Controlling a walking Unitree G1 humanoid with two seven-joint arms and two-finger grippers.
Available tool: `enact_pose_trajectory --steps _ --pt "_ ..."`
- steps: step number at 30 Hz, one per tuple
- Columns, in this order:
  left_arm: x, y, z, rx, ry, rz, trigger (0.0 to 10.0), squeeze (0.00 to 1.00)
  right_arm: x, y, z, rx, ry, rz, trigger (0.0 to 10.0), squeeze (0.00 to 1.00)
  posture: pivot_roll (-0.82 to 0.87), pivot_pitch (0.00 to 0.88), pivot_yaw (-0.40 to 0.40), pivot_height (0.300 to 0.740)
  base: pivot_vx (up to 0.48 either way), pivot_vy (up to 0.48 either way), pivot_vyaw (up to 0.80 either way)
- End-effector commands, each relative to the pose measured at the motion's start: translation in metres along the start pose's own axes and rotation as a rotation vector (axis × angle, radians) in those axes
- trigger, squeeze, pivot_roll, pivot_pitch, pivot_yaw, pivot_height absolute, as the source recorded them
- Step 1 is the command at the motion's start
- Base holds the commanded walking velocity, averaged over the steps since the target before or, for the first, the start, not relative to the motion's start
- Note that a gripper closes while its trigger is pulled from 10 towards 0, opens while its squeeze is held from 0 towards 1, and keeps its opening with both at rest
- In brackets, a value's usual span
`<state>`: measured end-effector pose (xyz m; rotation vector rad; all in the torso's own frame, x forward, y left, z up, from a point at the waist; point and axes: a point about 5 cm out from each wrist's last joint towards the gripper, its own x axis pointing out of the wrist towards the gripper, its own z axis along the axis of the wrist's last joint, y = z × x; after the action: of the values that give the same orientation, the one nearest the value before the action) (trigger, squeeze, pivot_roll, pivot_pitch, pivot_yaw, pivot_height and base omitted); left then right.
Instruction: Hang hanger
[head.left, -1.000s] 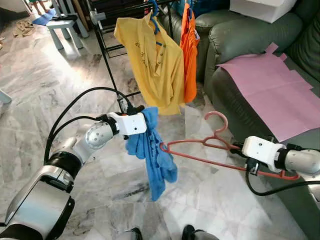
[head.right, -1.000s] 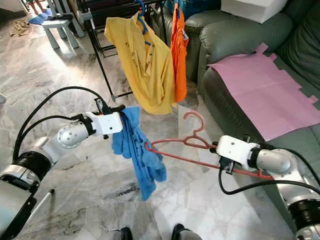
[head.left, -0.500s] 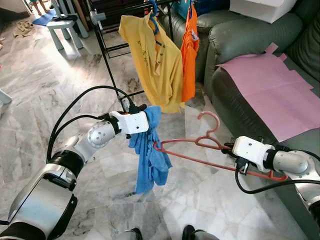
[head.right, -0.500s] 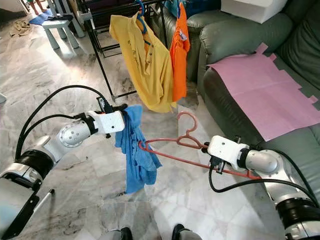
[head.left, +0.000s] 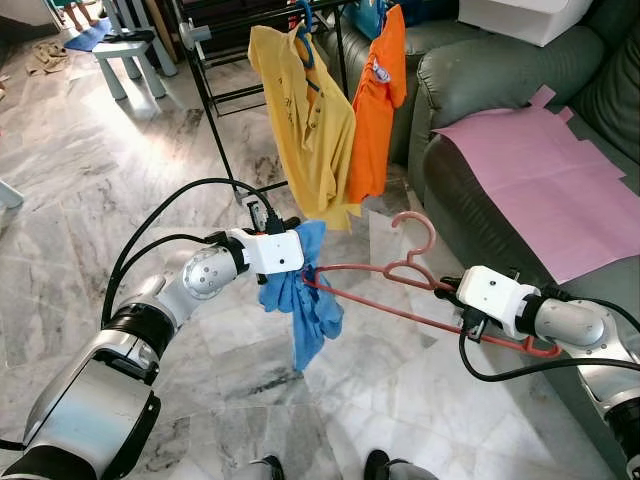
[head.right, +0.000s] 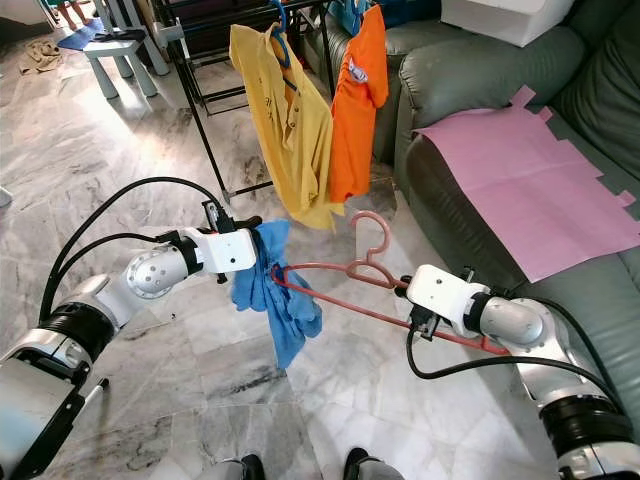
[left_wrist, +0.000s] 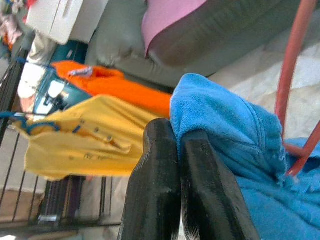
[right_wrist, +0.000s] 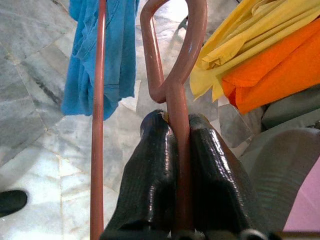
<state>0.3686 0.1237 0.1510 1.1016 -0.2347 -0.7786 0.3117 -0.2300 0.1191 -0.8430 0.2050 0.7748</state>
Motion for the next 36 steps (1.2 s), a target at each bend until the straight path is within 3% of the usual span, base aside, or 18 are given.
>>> enact_pose_trajectory --steps 1,9,17,21,23,26,28,32,36 --pt "-0.002 0.002 0.002 0.005 -0.023 -0.004 10.0 0.00 0.002 -0.002 0.003 -0.011 -0.007 -0.006 10.0 0.00 -0.10 0.168 0.048 0.740 0.000 0.000 0.00" --pt "-0.004 0.012 0.019 -0.027 -0.100 -0.059 10.0 0.00 0.005 0.001 -0.003 -0.054 0.032 0.019 10.0 0.00 -0.10 0.168 0.042 0.740 0.000 0.000 0.00" --pt "-0.013 0.025 0.029 -0.070 -0.125 -0.094 10.0 0.00 0.007 0.005 -0.008 -0.038 0.044 0.025 10.0 0.00 -0.09 0.167 0.037 0.740 0.000 0.000 0.00" --pt "-0.020 0.024 0.042 -0.099 -0.140 -0.203 10.0 0.00 0.010 0.009 -0.010 -0.040 0.049 0.036 10.0 0.00 -0.09 0.165 0.036 0.740 0.000 0.000 0.00" --pt "-0.031 0.016 0.054 -0.140 -0.163 -0.354 10.0 0.00 0.011 0.006 -0.010 -0.064 0.057 0.019 10.0 0.00 -0.09 0.164 0.036 0.740 0.000 0.000 0.00" --pt "-0.032 0.018 0.058 -0.160 -0.170 -0.346 10.0 0.00 0.011 -0.005 -0.008 -0.115 0.065 -0.047 10.0 0.00 -0.09 0.163 0.034 0.740 0.000 0.000 0.00" --pt "-0.032 0.018 0.057 -0.163 -0.164 -0.335 10.0 0.00 0.010 -0.010 -0.006 -0.138 0.066 -0.068 10.0 0.00 -0.08 0.164 0.035 0.740 0.000 0.000 0.00" --pt "-0.030 0.012 0.035 -0.204 -0.050 -0.267 10.0 0.00 0.011 -0.025 0.009 -0.188 0.009 -0.138 10.0 0.00 -0.08 0.162 0.036 0.740 0.000 0.000 0.00" --pt "-0.026 0.004 0.022 -0.229 0.002 -0.238 10.0 0.00 0.013 -0.029 0.019 -0.201 -0.039 -0.149 10.0 0.00 -0.09 0.161 0.037 0.740 0.000 0.000 0.00"
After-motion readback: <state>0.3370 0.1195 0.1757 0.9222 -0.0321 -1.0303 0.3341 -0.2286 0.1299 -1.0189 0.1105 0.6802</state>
